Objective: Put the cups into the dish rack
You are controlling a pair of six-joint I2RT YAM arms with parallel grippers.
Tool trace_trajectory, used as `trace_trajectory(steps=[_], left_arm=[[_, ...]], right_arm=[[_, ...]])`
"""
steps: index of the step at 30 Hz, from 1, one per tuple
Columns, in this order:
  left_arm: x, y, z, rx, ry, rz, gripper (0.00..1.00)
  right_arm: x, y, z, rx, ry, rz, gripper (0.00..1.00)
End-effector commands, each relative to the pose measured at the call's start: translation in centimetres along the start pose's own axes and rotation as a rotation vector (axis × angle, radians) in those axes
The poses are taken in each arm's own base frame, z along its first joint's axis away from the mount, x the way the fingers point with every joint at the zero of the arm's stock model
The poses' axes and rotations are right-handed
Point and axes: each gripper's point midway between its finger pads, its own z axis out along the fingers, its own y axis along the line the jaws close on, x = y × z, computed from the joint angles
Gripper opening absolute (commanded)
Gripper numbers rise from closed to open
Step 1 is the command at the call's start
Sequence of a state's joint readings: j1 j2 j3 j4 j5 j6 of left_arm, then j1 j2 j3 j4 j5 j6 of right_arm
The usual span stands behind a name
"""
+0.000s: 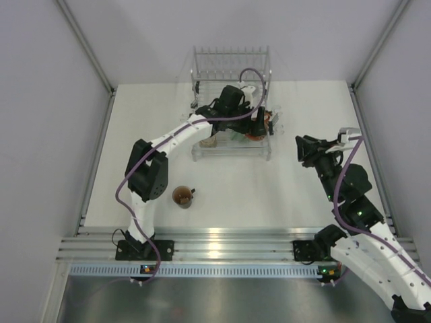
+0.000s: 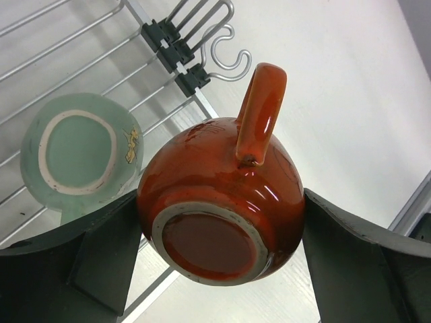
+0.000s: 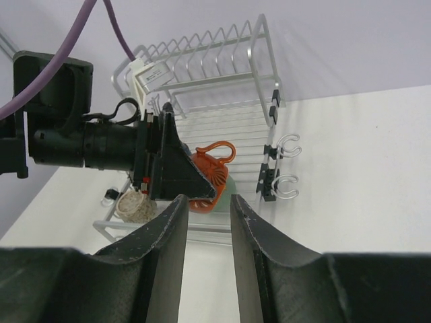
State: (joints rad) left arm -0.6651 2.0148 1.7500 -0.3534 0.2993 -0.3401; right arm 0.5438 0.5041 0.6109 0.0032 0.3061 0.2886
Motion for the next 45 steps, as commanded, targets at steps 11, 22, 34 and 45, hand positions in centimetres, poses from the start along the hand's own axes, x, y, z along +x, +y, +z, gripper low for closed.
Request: trace_trajectory(steps=[11, 22, 34, 45], left_arm=[[-0.8, 0.4, 1.2, -0.107, 0.043, 0.117, 0.0], [0.5, 1.4, 2.4, -0.172, 0.111, 0.178, 0.0], [2.3, 3.2, 2.8, -0.279, 0.205, 0.263, 0.0], [2.9, 4.3, 2.6, -0.352, 0.254, 0.312, 0.0]], right_arm=[[-1.2, -0.6, -0.3, 0.019, -0.051, -0.006, 0.33], [-1.5, -0.8, -0.7, 0.021, -0.066, -0.004, 0.33], [-1.3, -0.7, -0.5, 0.013, -0.064, -0.002, 0.33], [-1.2, -0.5, -0.4, 0.008, -0.06, 0.0, 0.33]])
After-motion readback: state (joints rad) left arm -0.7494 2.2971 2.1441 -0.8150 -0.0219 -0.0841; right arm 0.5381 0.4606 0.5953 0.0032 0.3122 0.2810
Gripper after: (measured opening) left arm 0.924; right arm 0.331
